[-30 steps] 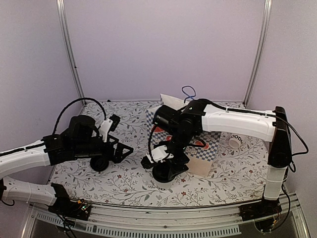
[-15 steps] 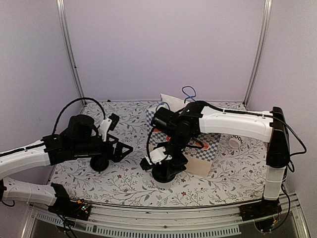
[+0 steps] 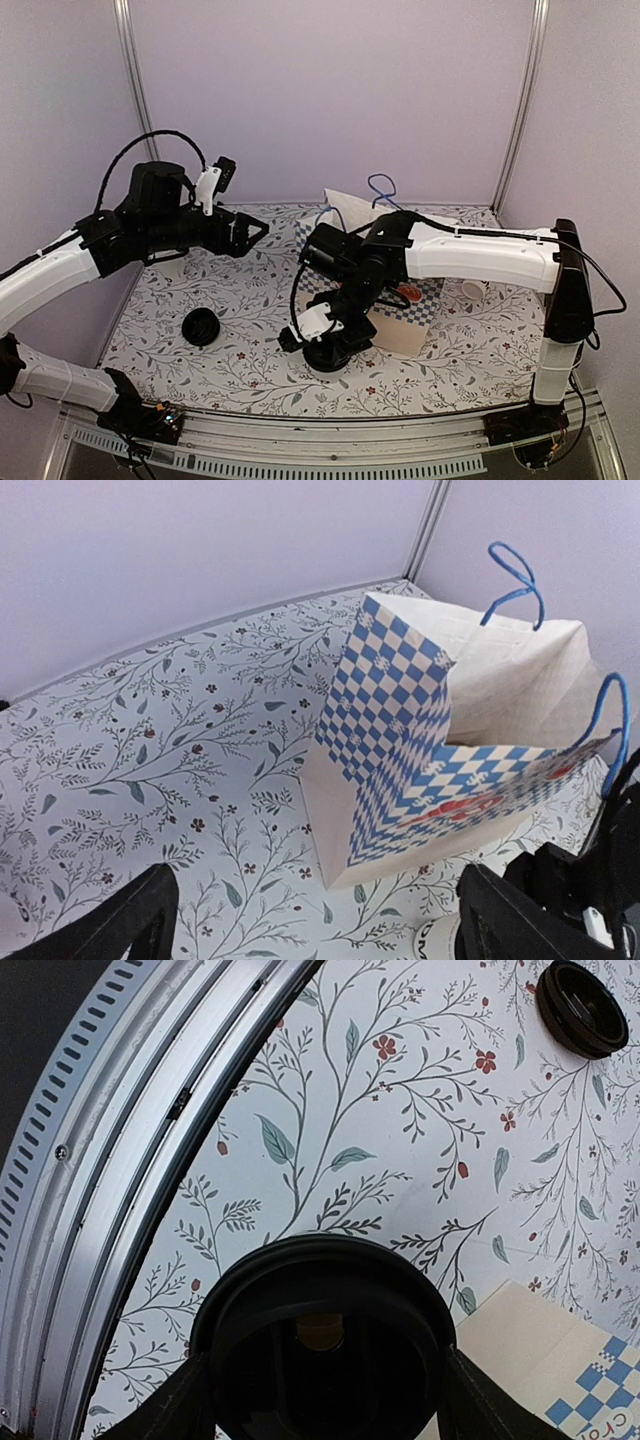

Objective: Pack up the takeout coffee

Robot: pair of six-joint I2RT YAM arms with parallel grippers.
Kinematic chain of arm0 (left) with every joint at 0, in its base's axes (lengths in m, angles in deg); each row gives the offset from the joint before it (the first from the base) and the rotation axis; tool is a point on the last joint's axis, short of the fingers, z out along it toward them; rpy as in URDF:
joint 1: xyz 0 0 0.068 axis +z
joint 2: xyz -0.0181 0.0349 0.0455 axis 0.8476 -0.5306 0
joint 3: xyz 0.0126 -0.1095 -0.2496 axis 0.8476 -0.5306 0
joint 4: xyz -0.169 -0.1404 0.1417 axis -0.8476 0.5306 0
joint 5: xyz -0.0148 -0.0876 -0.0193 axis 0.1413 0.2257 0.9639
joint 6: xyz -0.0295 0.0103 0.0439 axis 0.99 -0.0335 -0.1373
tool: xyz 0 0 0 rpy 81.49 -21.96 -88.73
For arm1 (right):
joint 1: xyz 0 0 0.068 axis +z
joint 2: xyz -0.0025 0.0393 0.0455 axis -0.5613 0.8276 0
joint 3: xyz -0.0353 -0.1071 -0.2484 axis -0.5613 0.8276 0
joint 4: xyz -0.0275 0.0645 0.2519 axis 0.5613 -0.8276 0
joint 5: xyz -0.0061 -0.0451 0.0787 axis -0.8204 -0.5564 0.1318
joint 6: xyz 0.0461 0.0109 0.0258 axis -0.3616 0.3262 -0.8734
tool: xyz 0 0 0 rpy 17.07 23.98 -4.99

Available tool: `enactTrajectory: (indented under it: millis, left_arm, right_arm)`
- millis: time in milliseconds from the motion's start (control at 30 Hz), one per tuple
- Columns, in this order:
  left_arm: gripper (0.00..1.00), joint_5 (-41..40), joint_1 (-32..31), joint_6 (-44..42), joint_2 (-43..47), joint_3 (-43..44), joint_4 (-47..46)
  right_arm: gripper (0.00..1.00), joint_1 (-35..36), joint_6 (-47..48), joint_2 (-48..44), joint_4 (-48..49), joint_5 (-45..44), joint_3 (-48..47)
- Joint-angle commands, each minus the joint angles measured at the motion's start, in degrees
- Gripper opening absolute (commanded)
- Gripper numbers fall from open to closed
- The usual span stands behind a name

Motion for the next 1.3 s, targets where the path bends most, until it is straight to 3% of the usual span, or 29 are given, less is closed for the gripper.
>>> enactTrajectory:
  millis: [0,200,467,700,1000,1267]
  left_arm:
    - [1.00,0.2,2.6,-3.8,-4.0,6.8,1.8]
    - [1.00,3.1,4.8,-7.3,-14.4,20.9,3.0]
    - [1.00,7.7,5.1,-8.0,-28.9,36.1,2.7]
    - [1.00,12.3,5.1,-8.4,-40.1,48.2,5.1]
    - [1.00,17.4,4.9,-6.8,-47.1,54.9,5.8]
    - [1.00,21.5,4.5,-12.2,-51.2,60.1,7.8]
  right_arm:
    - [0.55,0.4,-1.8,-2.7,-1.6,0.5,-1.8]
    - [0.52,0.4,-3.2,-7.7,-5.2,6.3,-6.1]
    - [0.45,-0.1,-5.7,-20.8,-3.5,6.3,-5.9]
    - [0.44,-8.2,-6.5,-29.5,-2.1,9.9,-7.8]
    - [0.43,-17.3,-7.7,-39.3,-1.0,14.0,-10.6]
    - [0.40,-25.0,-10.2,-43.4,2.5,11.9,-8.6]
